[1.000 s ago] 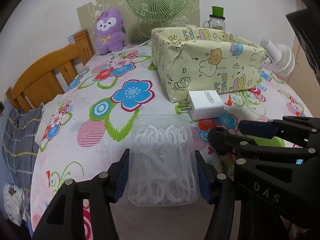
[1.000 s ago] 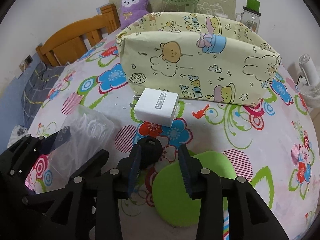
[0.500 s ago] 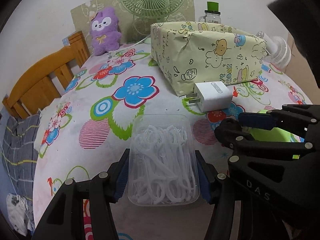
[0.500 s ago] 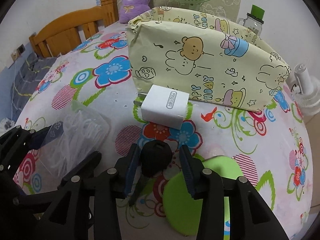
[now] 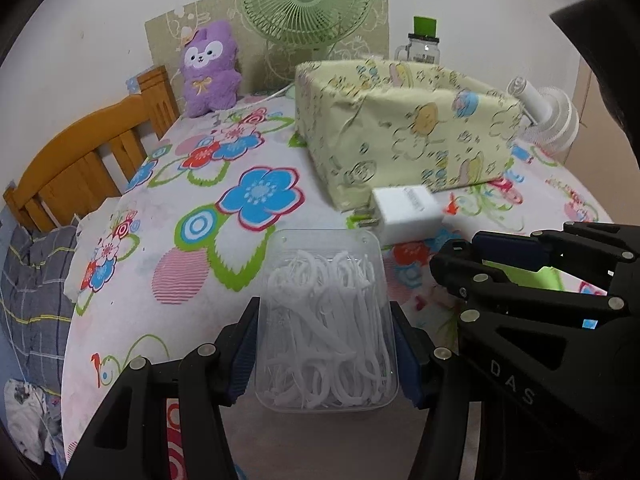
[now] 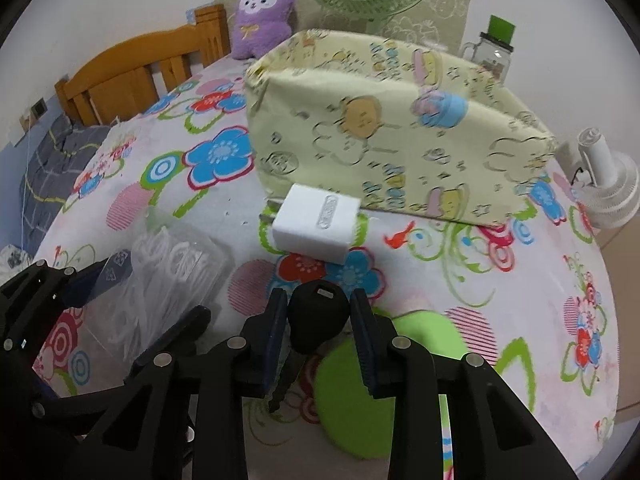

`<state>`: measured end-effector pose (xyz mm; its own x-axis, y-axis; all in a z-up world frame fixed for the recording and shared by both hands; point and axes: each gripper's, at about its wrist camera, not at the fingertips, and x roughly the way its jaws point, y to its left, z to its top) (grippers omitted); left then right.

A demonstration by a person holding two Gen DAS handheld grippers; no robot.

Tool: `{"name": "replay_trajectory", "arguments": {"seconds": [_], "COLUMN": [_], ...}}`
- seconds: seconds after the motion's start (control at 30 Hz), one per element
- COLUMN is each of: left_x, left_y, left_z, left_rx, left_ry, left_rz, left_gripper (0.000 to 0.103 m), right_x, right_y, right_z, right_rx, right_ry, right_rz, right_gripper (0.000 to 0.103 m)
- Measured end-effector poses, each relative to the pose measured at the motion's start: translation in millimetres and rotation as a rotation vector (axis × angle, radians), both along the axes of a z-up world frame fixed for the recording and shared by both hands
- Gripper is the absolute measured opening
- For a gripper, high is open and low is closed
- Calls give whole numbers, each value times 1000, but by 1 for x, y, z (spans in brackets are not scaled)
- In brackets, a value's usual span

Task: Organize rigid objects
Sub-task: 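Carry the floss box with the left tool while the right tool carries the key toward the box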

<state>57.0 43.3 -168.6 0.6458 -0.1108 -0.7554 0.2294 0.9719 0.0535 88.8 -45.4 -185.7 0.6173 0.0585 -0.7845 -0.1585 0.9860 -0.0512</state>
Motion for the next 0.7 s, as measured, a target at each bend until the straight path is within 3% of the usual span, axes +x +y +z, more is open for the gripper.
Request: {"name": "replay_trajectory", "arguments": {"seconds": [0.7], "left_x": [-9], "left_y": [-58], "left_z": [56], "left_rx": [-2], "left_ry": [-91], "left_rz": [6], "left_gripper": [61], "right_x": [-19], "right_y": [-62], "right_z": [57], "right_rx": [34], "right_ry": [-109], "right_rz": [-23], "right_gripper": [35]}}
